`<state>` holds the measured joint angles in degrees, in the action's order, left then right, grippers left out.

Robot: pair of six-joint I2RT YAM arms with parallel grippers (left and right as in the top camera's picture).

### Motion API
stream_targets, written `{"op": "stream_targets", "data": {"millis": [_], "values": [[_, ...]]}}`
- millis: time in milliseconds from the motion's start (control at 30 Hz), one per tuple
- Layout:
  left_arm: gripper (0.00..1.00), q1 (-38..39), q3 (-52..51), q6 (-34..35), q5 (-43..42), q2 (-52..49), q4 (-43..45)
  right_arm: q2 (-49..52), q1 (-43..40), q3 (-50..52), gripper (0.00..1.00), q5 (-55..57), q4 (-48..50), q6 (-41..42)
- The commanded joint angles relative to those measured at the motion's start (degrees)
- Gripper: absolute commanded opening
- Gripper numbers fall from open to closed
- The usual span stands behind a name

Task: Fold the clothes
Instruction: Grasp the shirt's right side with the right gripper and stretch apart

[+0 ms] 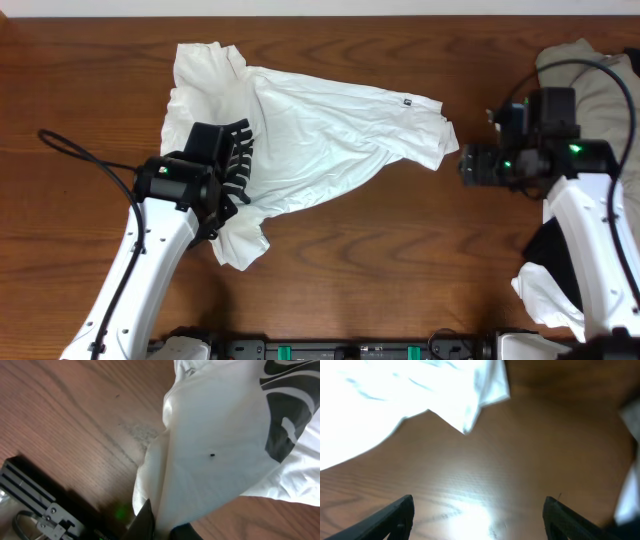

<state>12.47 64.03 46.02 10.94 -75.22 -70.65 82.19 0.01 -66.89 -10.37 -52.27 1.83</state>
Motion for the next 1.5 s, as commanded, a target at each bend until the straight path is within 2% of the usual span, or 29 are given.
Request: {"op": "stream_targets", "data": {"millis": [0, 367, 500, 567, 633, 667, 700, 833, 967, 1167, 1300, 1467], "values": [[0.09, -0.28, -0.07, -1.25, 1.60, 0.33, 0.20, 5.18, 2.95, 0.96, 0.82, -3.32, 2.82, -3.23], [0.10, -0.28, -0.07, -1.46, 1.60, 0.33, 1.36, 24.00, 8.41, 0.96, 0.79, -3.21, 20.37, -2.45], [0.11, -0.28, -0.07, -1.44, 1.60, 0.33, 1.46, 27.78, 8.66, 0.96, 0.73, -3.08, 24.65, -1.46], [0.11, -0.28, -0.07, -1.44, 1.60, 0.33, 1.53, 29.05, 8.63, 0.96, 0.55, -2.95, 25.77, -0.48], [0.10, -0.28, -0.07, -1.44, 1.60, 0.33, 1.55, 29.38, 8.63, 0.96, 0.15, -2.97, 25.59, 0.22], [0.10, -0.28, -0.07, -1.44, 1.60, 0.33, 1.55, 29.22, 8.63, 0.92, 0.04, -2.97, 24.87, 0.87], [0.11, -0.28, -0.07, -1.44, 1.60, 0.33, 1.55, 28.61, 8.63, 0.81, 0.01, -2.99, 23.61, 1.49], [0.11, -0.31, -0.07, -1.95, 2.36, 0.33, 1.88, 23.67, 8.63, 0.20, 0.01, -2.91, 16.70, 1.53], [0.11, -0.31, -0.07, -2.69, 9.81, 0.33, 2.43, 12.20, 8.63, 0.02, 0.02, -1.75, 10.49, 1.57], [0.11, -0.31, -0.07, -2.69, 12.26, 0.33, 4.94, -4.31, 6.16, 0.02, 0.06, 10.21, 11.91, 6.58], [0.11, -0.31, -0.07, -2.71, 12.26, 0.33, 7.85, -4.52, 0.63, 0.02, 0.06, 11.52, 13.18, 7.58], [0.11, -0.31, -0.07, -2.71, 12.31, 0.33, 12.85, 4.02, -5.66, 0.02, 0.09, 12.11, 16.92, 8.85]]}}
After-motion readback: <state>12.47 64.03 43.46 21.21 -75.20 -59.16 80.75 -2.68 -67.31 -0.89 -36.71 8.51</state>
